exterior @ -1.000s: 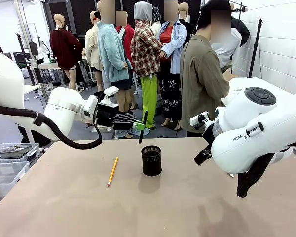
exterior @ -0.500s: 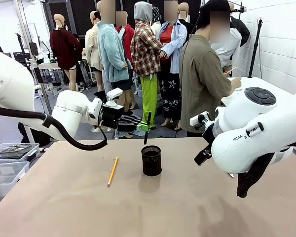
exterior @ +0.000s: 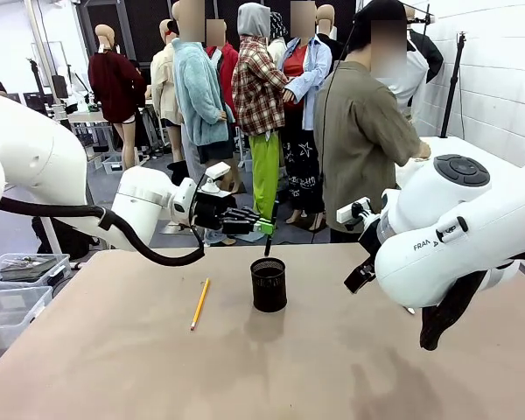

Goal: Place the pens into the pen holder.
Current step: Pick up a writing instrument from the table and place it into the Pen holder.

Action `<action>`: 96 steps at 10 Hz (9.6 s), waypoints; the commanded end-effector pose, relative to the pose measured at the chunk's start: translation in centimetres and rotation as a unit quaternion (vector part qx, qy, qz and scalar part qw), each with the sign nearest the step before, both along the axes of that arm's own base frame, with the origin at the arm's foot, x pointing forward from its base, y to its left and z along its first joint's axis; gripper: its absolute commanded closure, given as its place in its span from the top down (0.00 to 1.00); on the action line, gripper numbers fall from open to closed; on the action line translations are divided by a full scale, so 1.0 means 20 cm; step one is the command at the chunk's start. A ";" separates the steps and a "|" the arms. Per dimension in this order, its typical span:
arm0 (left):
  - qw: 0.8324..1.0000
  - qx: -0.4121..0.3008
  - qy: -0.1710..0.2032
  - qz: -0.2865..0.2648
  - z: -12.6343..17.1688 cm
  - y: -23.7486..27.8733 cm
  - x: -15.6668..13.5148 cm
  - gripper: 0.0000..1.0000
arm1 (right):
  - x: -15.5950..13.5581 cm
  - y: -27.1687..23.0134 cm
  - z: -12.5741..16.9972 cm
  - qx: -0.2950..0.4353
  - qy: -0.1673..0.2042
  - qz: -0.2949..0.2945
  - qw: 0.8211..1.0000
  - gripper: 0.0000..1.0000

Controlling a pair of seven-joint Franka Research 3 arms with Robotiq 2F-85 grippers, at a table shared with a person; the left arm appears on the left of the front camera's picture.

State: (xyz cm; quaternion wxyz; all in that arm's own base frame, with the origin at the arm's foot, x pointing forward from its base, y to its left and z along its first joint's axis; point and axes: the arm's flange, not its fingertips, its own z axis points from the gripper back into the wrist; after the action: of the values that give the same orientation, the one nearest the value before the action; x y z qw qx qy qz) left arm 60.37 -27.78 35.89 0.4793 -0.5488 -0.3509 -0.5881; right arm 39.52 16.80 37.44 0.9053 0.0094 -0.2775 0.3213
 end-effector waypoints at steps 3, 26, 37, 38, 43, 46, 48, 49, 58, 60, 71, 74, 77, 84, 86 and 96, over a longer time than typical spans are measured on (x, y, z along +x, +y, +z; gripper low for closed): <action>0.999 0.037 0.039 0.009 -0.07 0.00 0.11 0.00 | 0.00 0.00 0.00 0.000 0.001 0.000 1.000 1.00; 0.996 0.067 0.062 -0.006 -0.30 0.07 -0.06 0.47 | 0.00 0.00 0.00 0.000 0.001 0.000 1.000 1.00; 0.868 0.288 0.177 0.365 0.44 0.47 -0.55 0.47 | 0.00 0.00 0.00 0.000 0.001 0.000 1.000 1.00; 0.845 0.299 0.207 0.393 0.45 0.50 -0.56 0.47 | 0.00 0.00 0.00 0.000 0.001 0.000 1.000 1.00; 0.720 0.380 0.304 0.495 0.31 0.51 -0.46 0.47 | 0.00 0.00 0.00 0.000 0.001 0.000 1.000 1.00; 0.683 0.433 0.326 0.490 0.18 0.45 -0.40 0.47 | 0.00 0.00 0.00 0.000 0.001 0.000 1.000 1.00; 0.651 0.467 0.324 0.504 0.10 0.40 -0.37 0.47 | 0.00 0.00 0.00 0.000 0.001 0.000 1.000 1.00; 0.650 0.481 0.320 0.493 0.07 0.37 -0.36 0.47 | 0.00 0.00 0.00 0.000 0.001 0.000 1.000 1.00; 0.582 0.554 0.285 0.523 -0.15 0.15 -0.23 0.47 | 0.00 0.00 0.00 0.000 0.001 0.000 1.000 1.00; 0.569 0.556 0.281 0.536 -0.19 0.14 -0.21 0.47 | 0.00 0.00 0.00 0.000 0.001 0.000 1.000 1.00; 0.546 0.572 0.270 0.549 -0.29 0.18 -0.17 0.00 | 0.00 0.00 0.00 0.000 0.001 0.000 1.000 1.00; 0.570 0.567 0.274 0.528 -0.29 0.19 -0.18 0.00 | 0.00 0.00 0.00 0.000 0.001 0.000 1.000 1.00; 0.641 0.529 0.269 0.487 -0.19 0.24 -0.22 0.00 | 0.00 0.00 0.00 0.000 0.001 0.000 1.000 1.00; 0.813 0.396 0.179 0.389 -0.01 0.35 -0.20 0.00 | 0.00 0.00 0.00 0.000 0.001 0.000 1.000 1.00; 0.839 0.374 0.160 0.361 0.01 0.37 -0.20 0.00 | 0.00 0.00 0.00 0.000 0.001 0.000 1.000 1.00; 0.895 0.271 0.005 0.354 0.47 1.39 -0.98 0.00 | 0.00 0.00 0.00 0.000 0.001 0.000 1.000 1.00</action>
State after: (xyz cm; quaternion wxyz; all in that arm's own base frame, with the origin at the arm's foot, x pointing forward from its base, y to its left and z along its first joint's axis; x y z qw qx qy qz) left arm 41.84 0.39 46.49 0.8054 -0.2357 -0.3147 -0.4435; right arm 39.56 16.77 37.47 0.9054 0.0094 -0.2778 0.3209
